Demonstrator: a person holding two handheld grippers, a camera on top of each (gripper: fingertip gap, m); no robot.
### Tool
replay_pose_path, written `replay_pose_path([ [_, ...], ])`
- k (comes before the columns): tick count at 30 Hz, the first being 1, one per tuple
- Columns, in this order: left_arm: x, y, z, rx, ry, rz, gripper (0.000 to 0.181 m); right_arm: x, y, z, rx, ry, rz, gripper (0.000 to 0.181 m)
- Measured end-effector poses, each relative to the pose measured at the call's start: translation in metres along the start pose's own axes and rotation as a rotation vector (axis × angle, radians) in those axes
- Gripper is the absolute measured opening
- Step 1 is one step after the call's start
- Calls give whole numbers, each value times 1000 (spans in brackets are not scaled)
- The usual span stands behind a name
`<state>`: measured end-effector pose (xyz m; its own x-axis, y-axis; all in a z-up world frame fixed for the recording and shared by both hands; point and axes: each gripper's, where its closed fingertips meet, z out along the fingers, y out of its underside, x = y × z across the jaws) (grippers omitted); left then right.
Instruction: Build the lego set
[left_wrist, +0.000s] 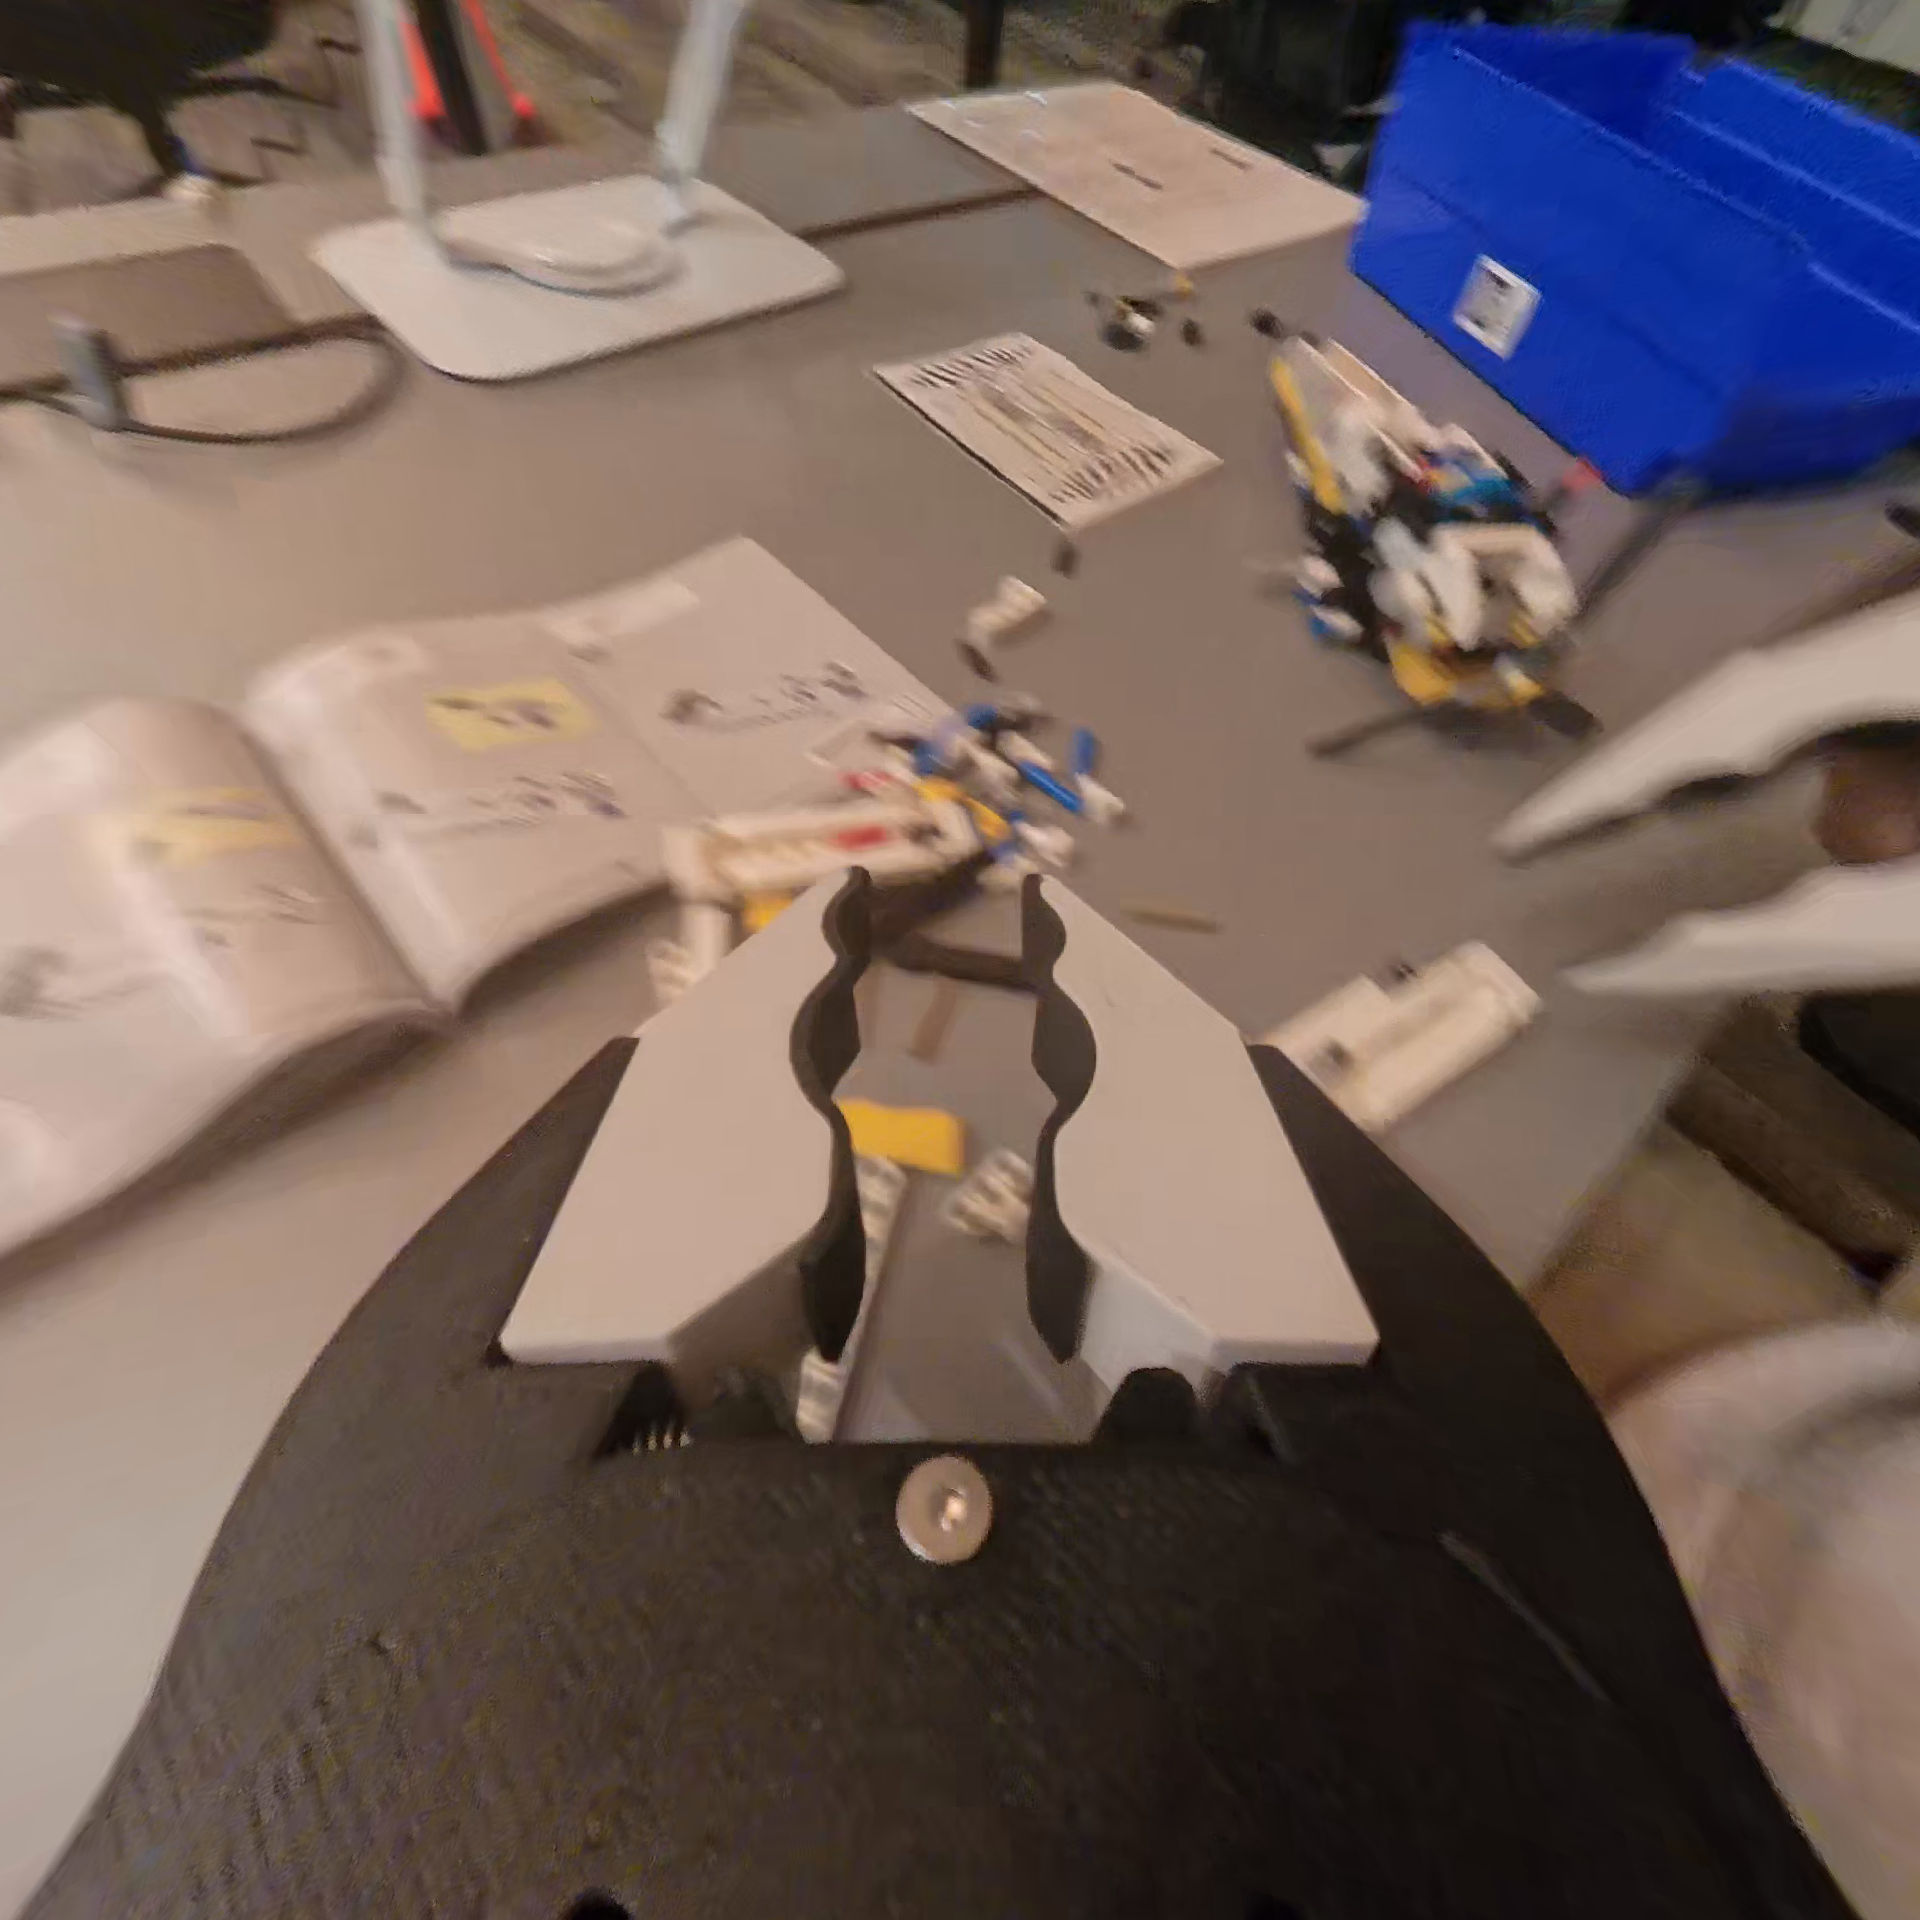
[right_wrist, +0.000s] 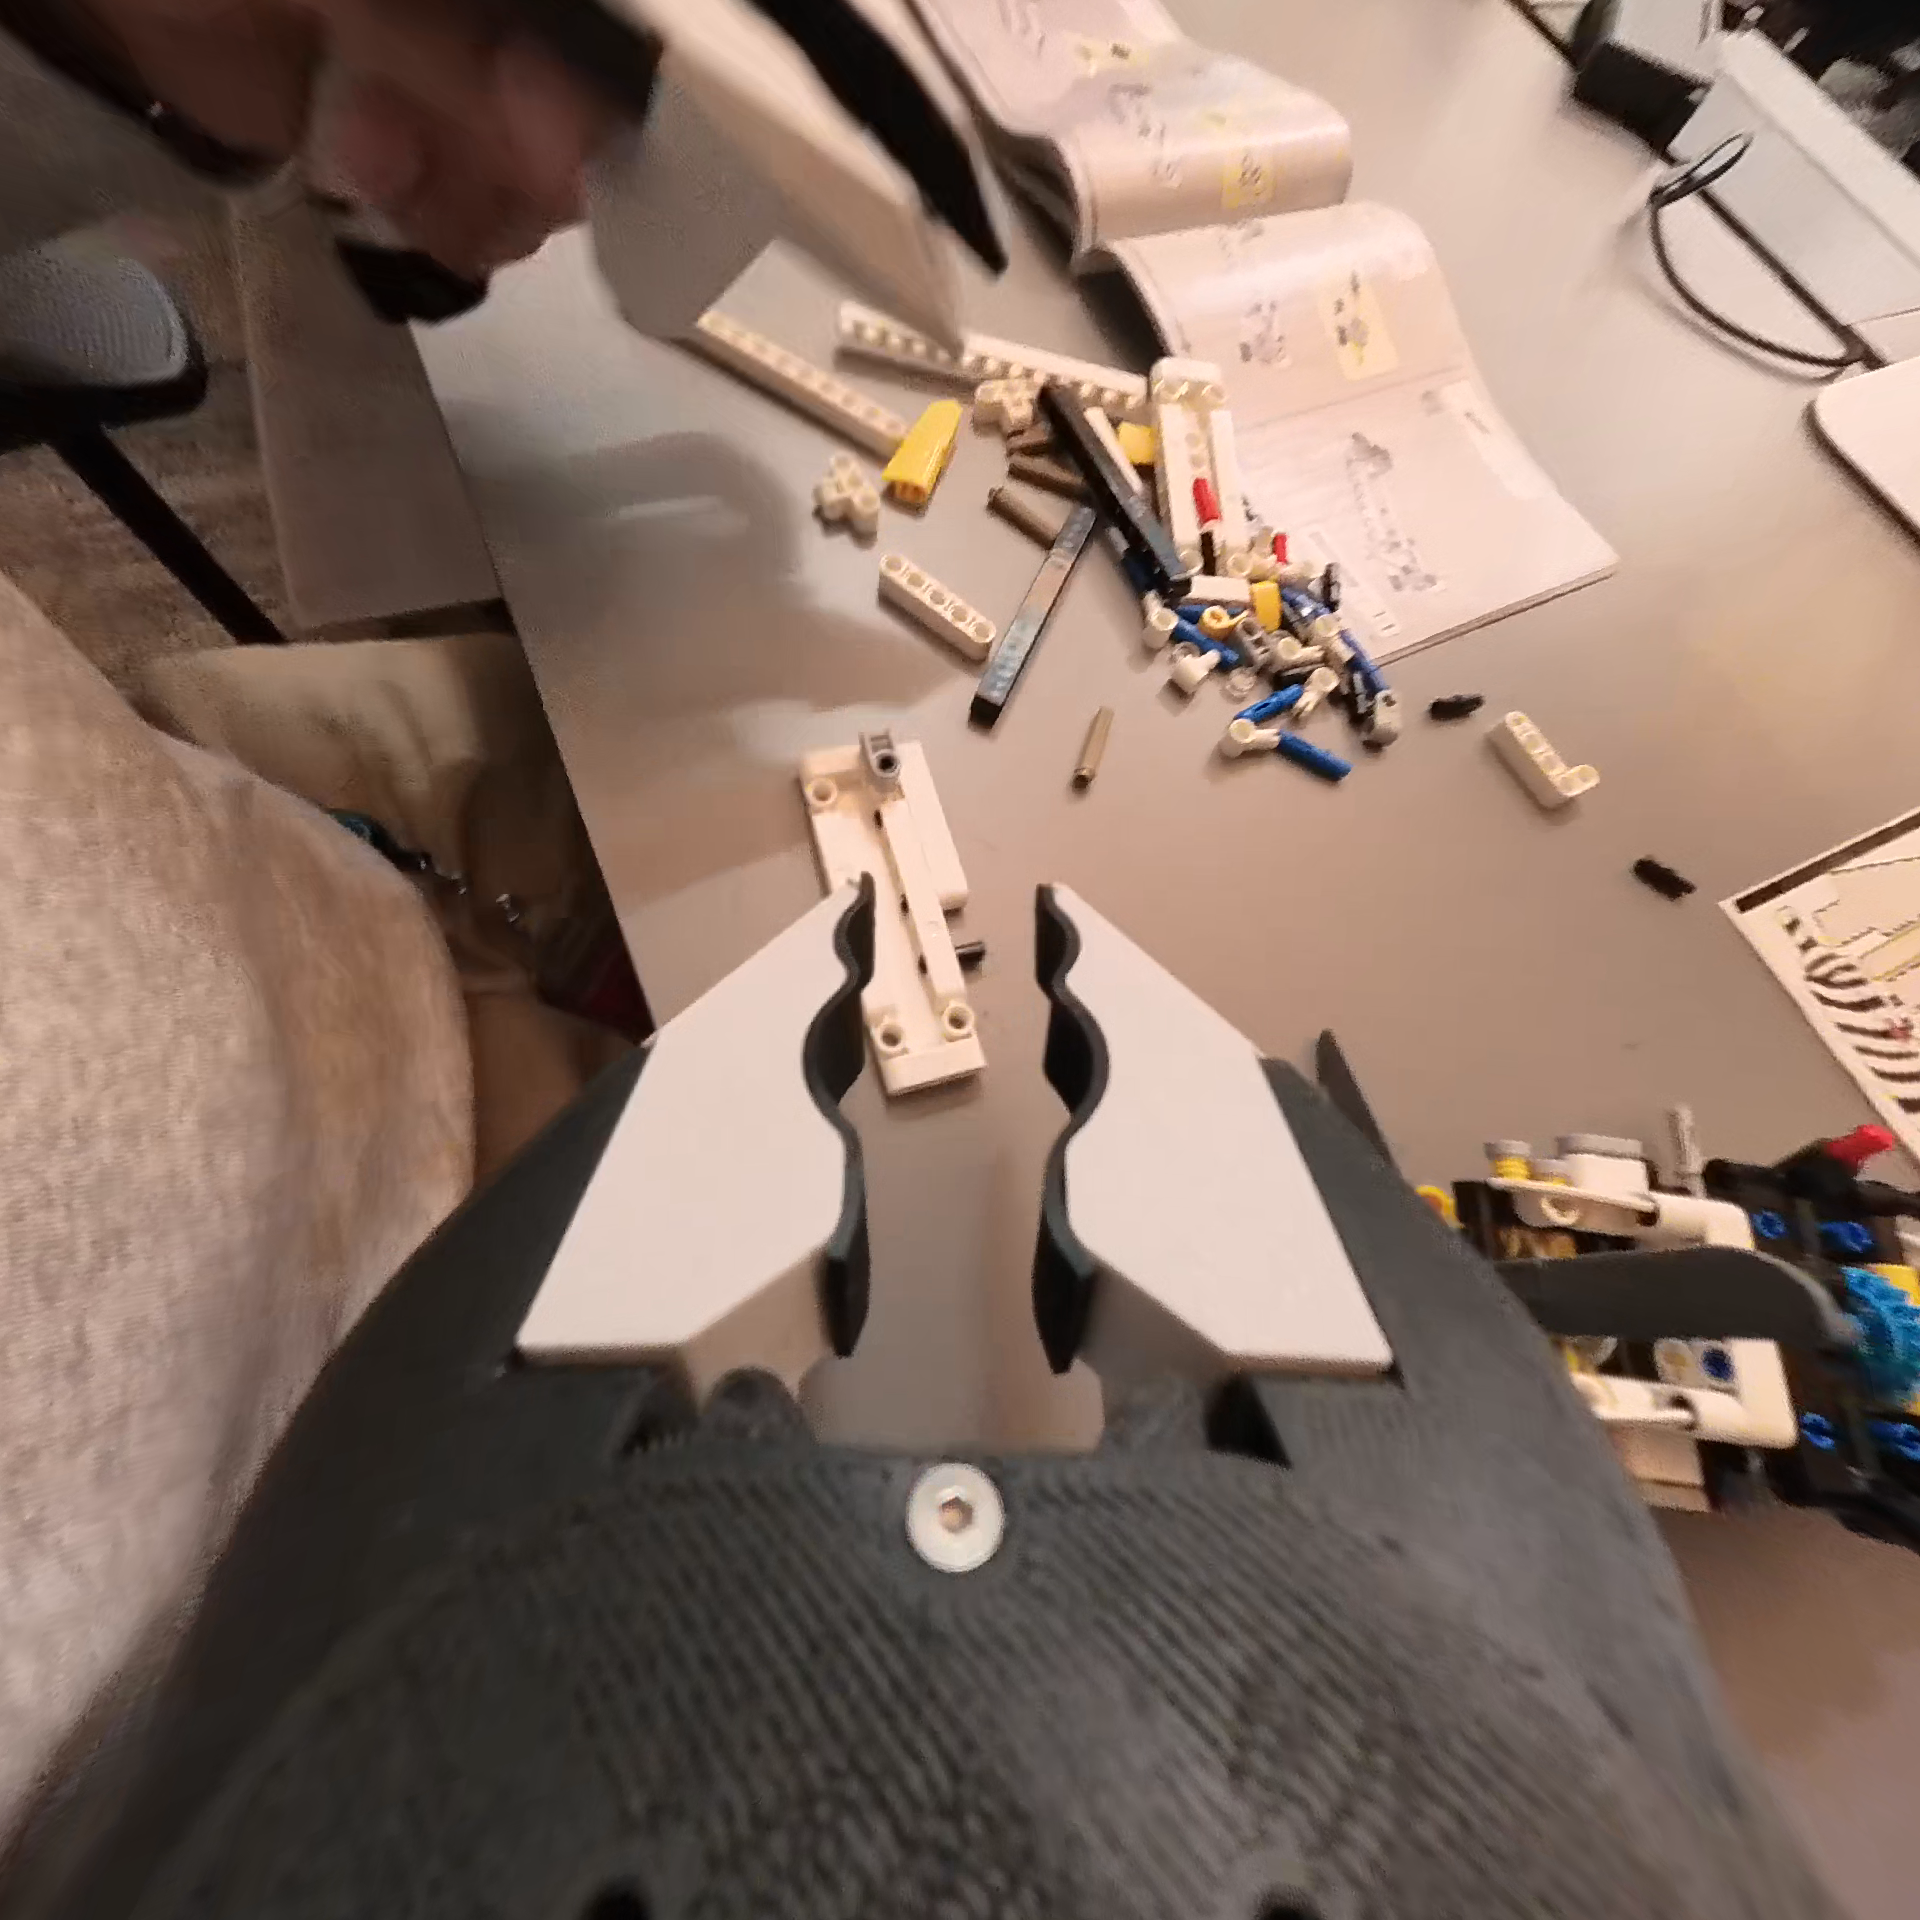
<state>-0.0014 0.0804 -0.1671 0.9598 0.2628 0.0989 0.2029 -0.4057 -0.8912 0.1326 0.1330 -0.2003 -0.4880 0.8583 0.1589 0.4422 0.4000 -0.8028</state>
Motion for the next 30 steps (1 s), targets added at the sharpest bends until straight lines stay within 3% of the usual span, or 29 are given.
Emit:
replay_pose_path([
  [3,-77,-54,23,35,-85,-35,29,3,-10,0,87,22,39,29],
  [6,-174,-108,70,63,-255,18,31,10,-9,0,149,72,94,29],
  [9,-273,-133,128,-58,-463,80,30,31,9,-6,127,183,169,24],
  [11,-313,-146,167,-113,-455,-22,29,42,19,-14,128,222,215,24],
  [14,-345,-177,222,-67,-345,-182,27,56,29,-25,157,249,300,24],
  [17,-373,-196,275,-62,-328,-169,22,71,27,-40,250,312,385,15],
  [21,-394,-183,348,-198,-282,-130,24,89,33,-50,280,431,466,8],
  [24,-389,-184,393,-230,-173,-173,29,93,38,-47,239,478,465,0],
  [30,-397,-166,438,-357,-203,-94,41,98,42,-48,228,508,489,0],
])
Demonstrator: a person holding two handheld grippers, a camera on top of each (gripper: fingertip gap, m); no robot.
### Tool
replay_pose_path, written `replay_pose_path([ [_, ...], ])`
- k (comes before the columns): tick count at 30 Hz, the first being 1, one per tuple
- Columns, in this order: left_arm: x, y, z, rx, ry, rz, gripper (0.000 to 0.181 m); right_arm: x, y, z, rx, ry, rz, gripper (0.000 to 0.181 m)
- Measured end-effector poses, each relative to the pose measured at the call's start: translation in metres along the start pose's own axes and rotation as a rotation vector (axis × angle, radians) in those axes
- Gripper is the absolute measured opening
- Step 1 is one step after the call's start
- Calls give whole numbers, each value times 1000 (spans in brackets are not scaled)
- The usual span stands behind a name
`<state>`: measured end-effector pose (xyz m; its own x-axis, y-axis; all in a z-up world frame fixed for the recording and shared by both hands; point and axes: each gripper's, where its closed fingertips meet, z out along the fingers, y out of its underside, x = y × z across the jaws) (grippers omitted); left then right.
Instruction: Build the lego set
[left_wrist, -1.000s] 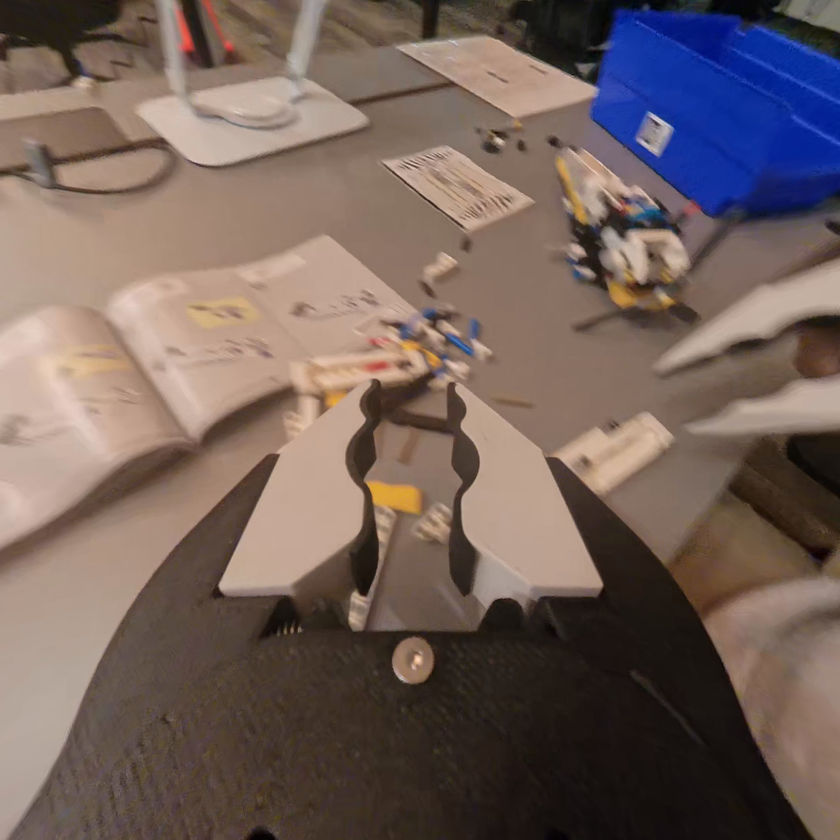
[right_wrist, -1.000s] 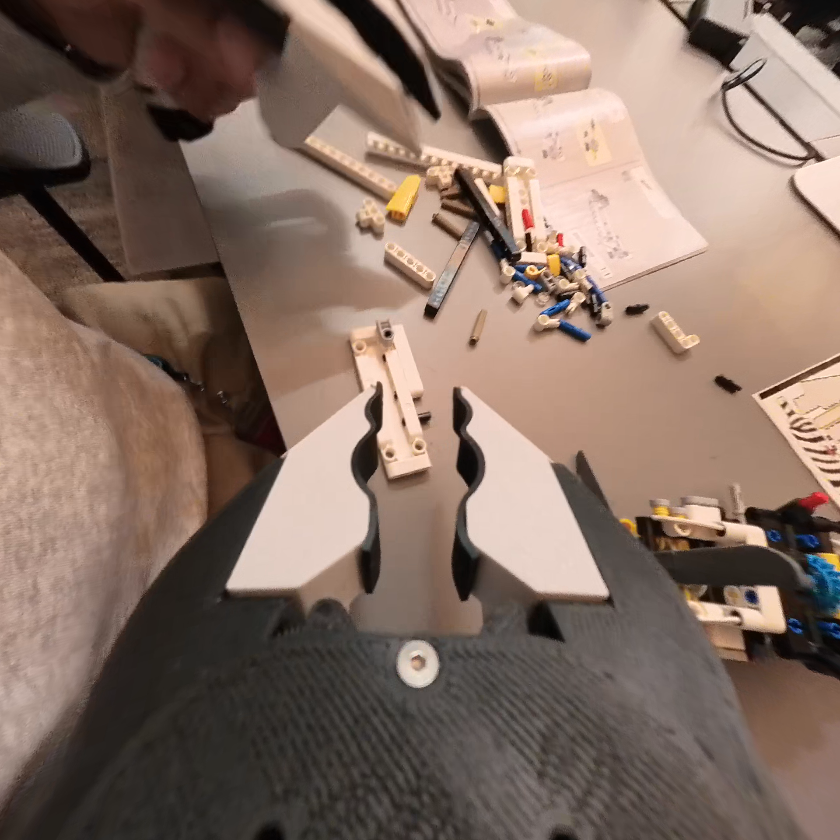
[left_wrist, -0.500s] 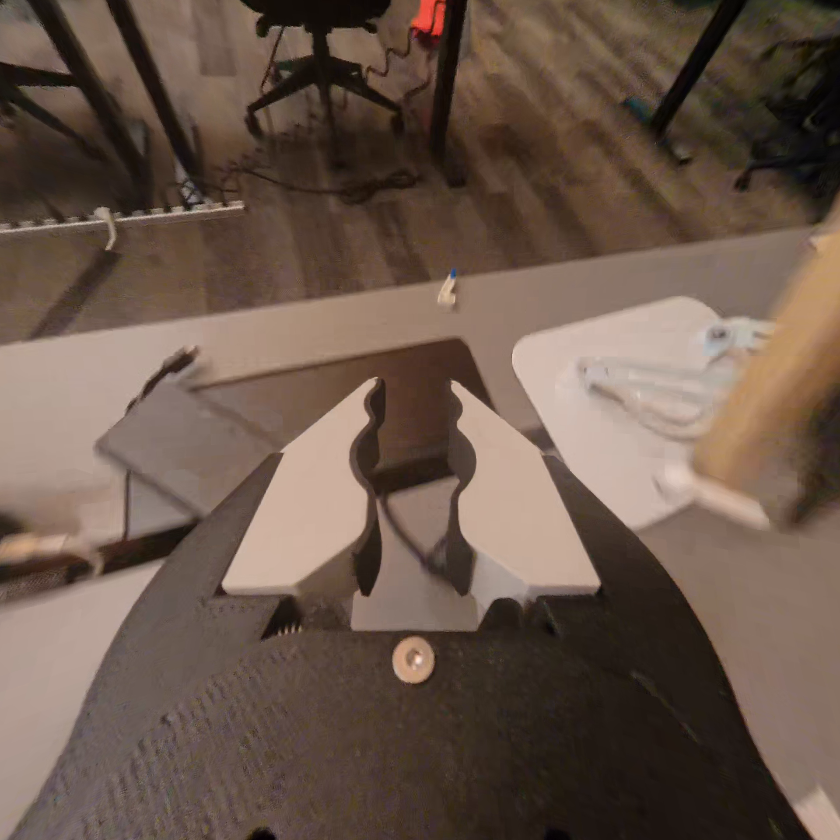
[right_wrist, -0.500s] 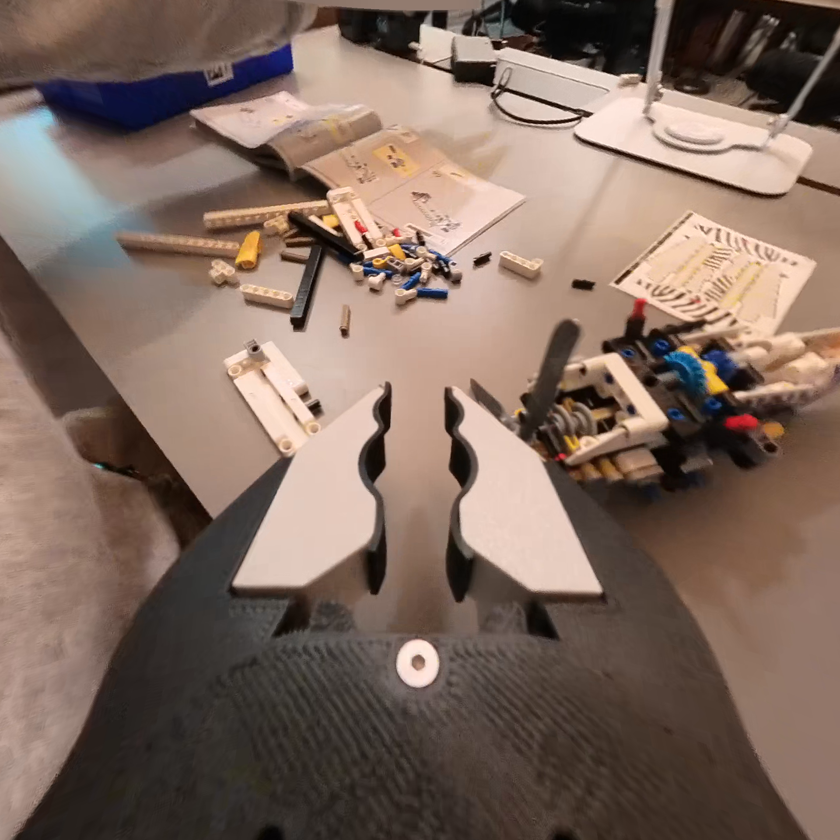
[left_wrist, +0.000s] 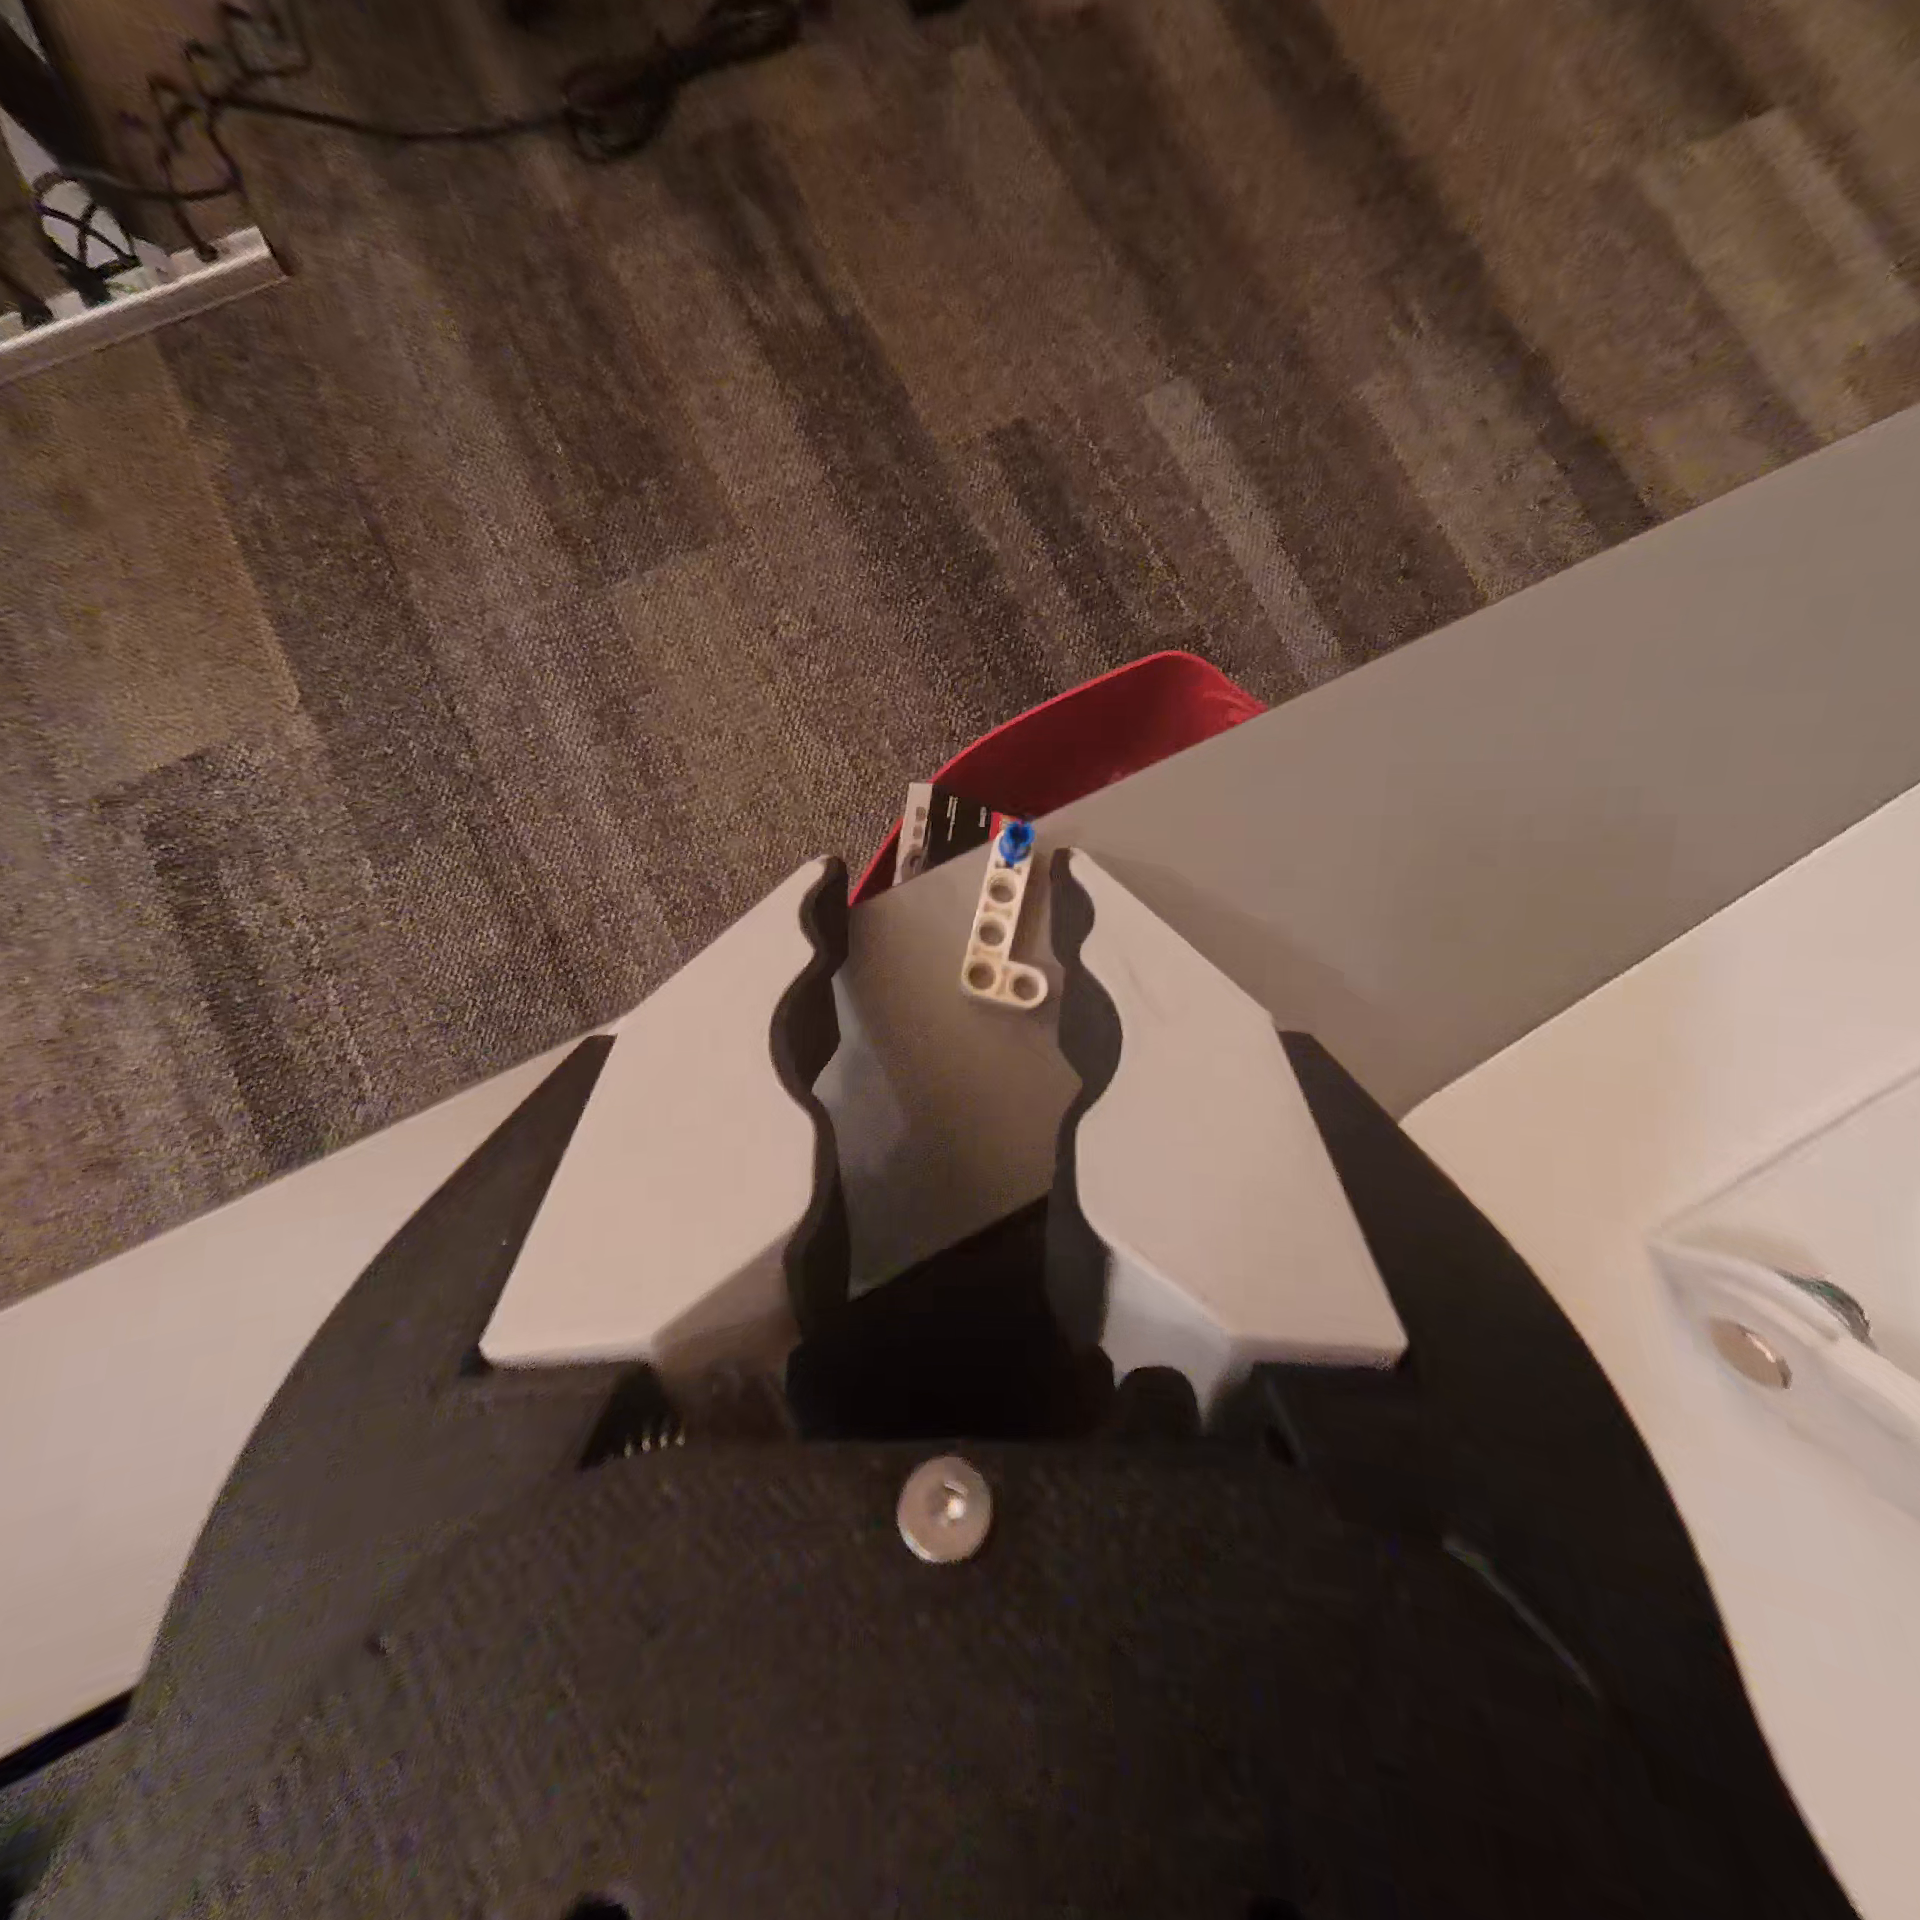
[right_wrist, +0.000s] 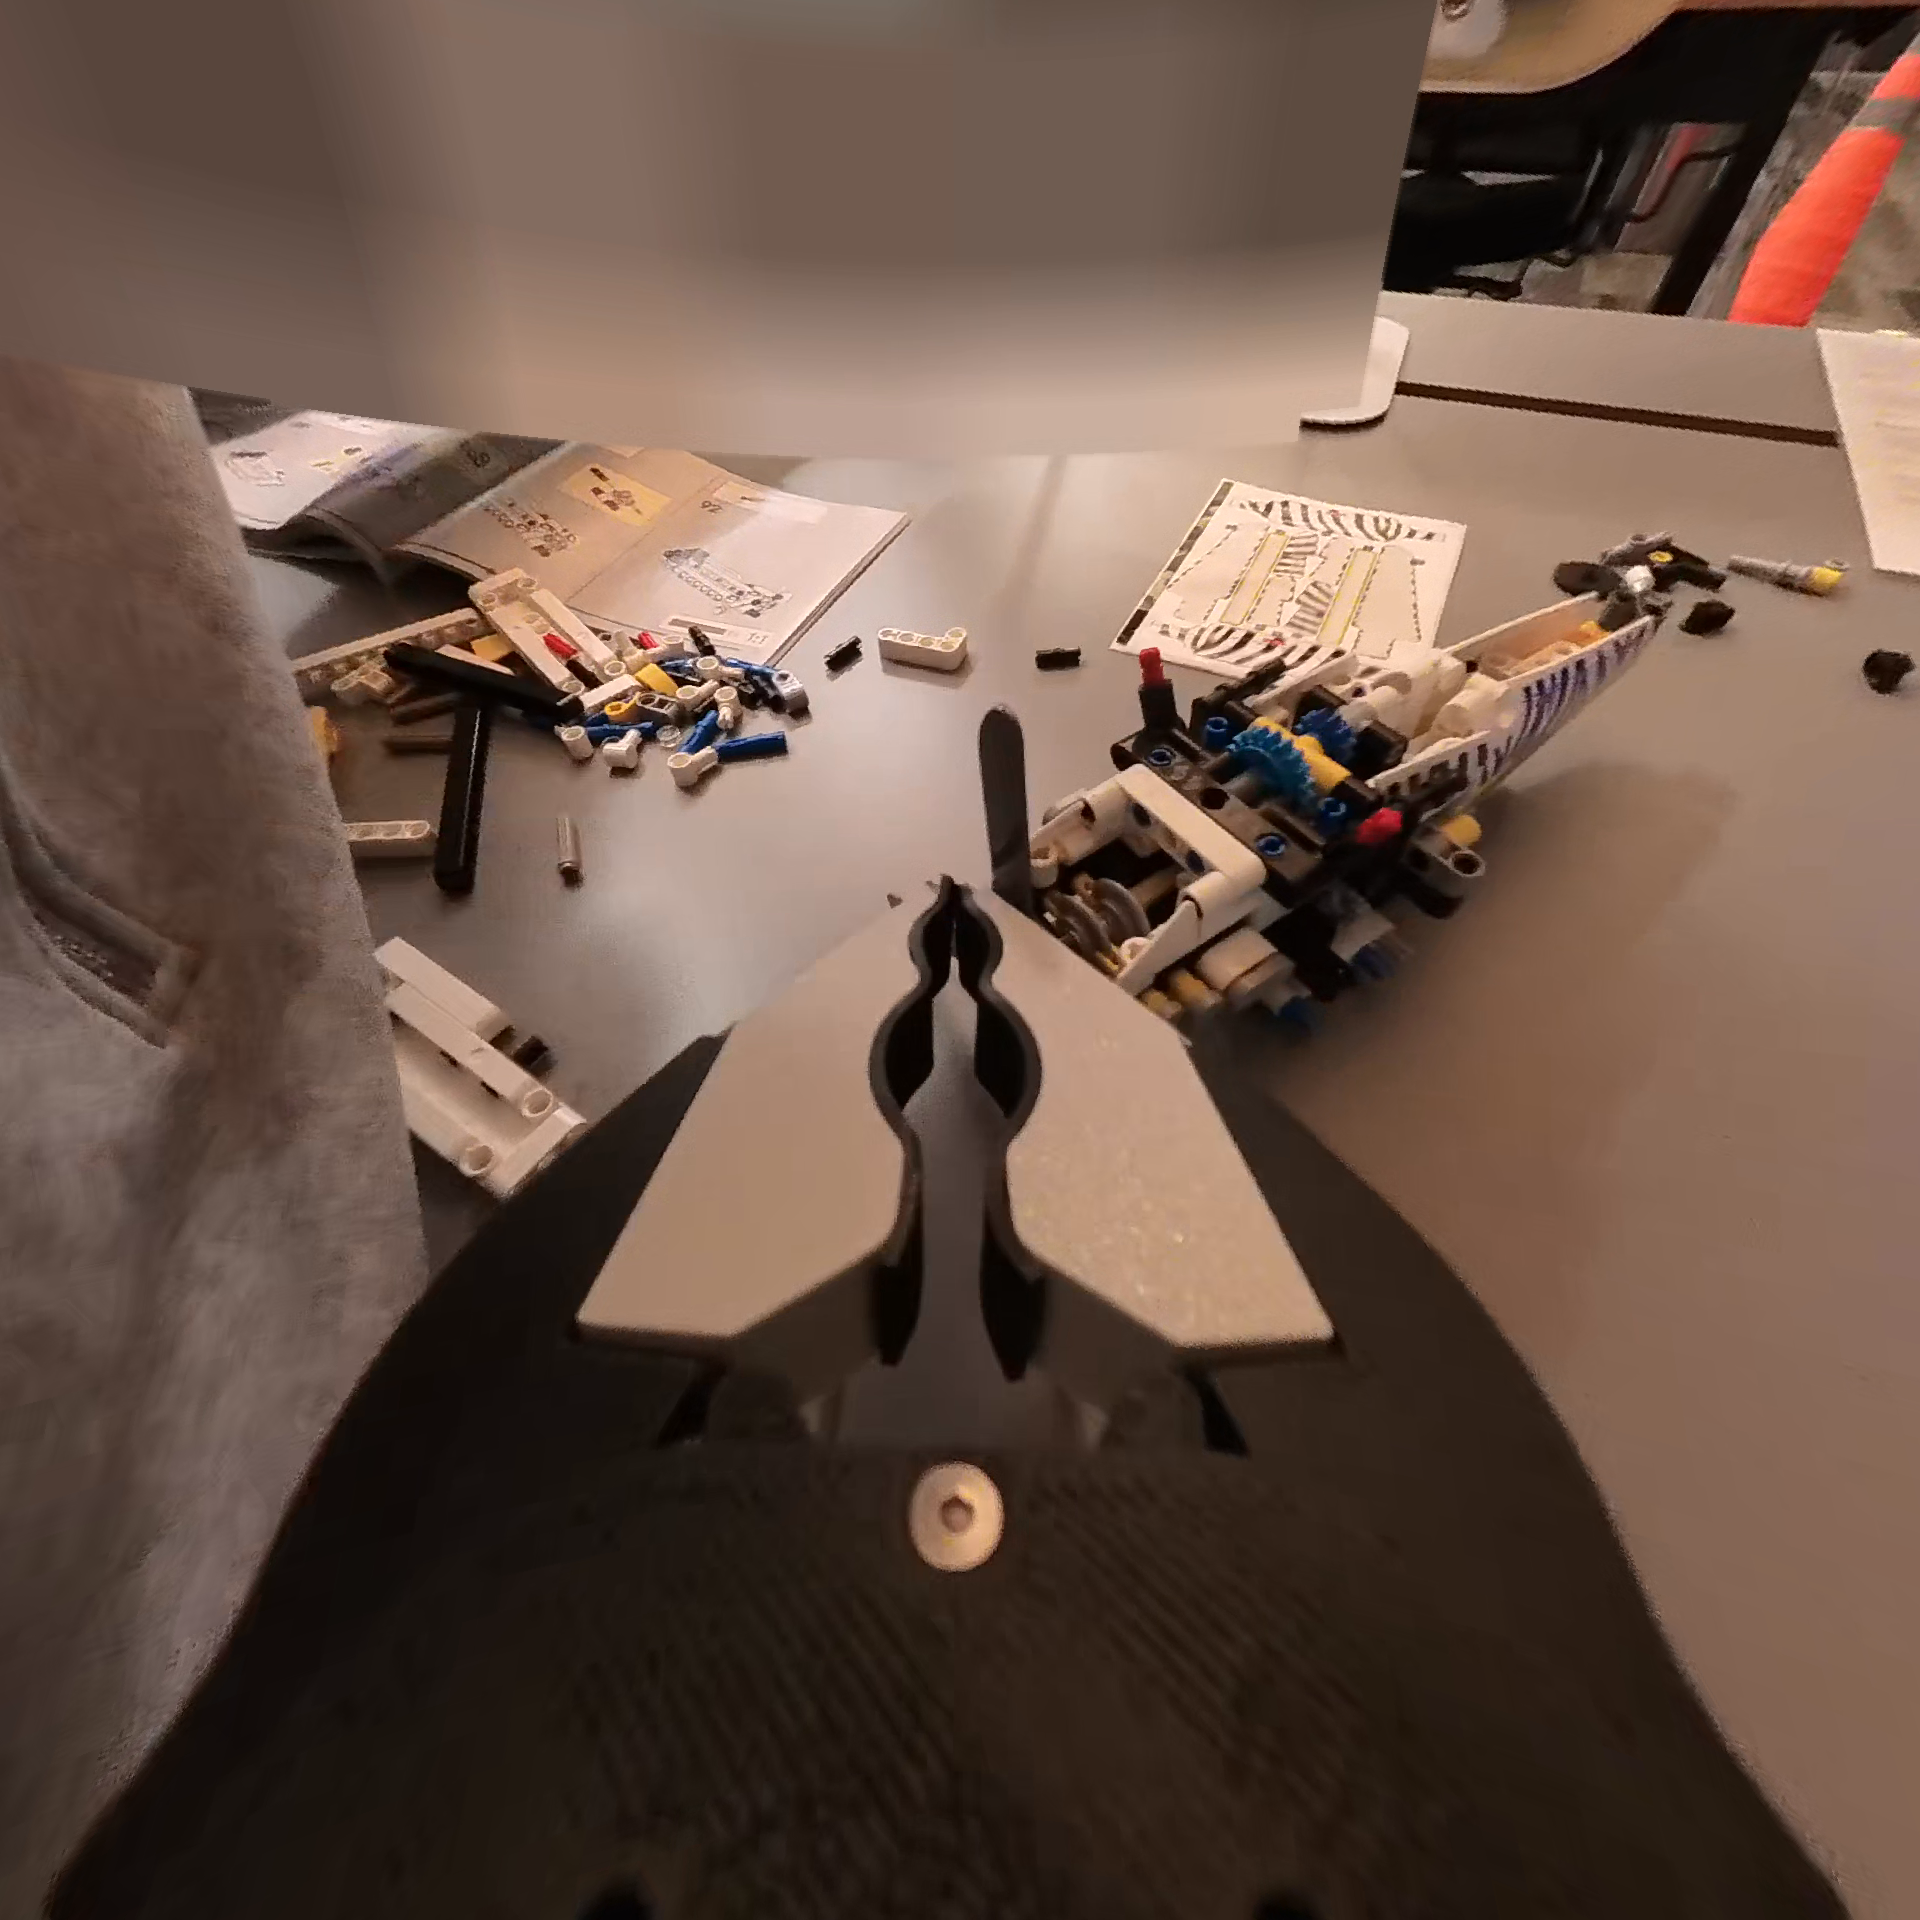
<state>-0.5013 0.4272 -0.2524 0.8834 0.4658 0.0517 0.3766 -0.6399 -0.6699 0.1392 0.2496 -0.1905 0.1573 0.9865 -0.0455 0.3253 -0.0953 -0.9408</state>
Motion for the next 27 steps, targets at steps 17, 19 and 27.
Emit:
replay_pose_path([
  [17,-43,40,-158,322,-73,-361,6,-22,-9,-13,110,-73,-123,8],
  [19,-22,55,-194,382,-124,-302,6,-24,-6,-17,121,-64,-151,9],
  [27,138,140,-359,656,61,-256,6,-45,-6,-41,171,-172,-137,23],
])
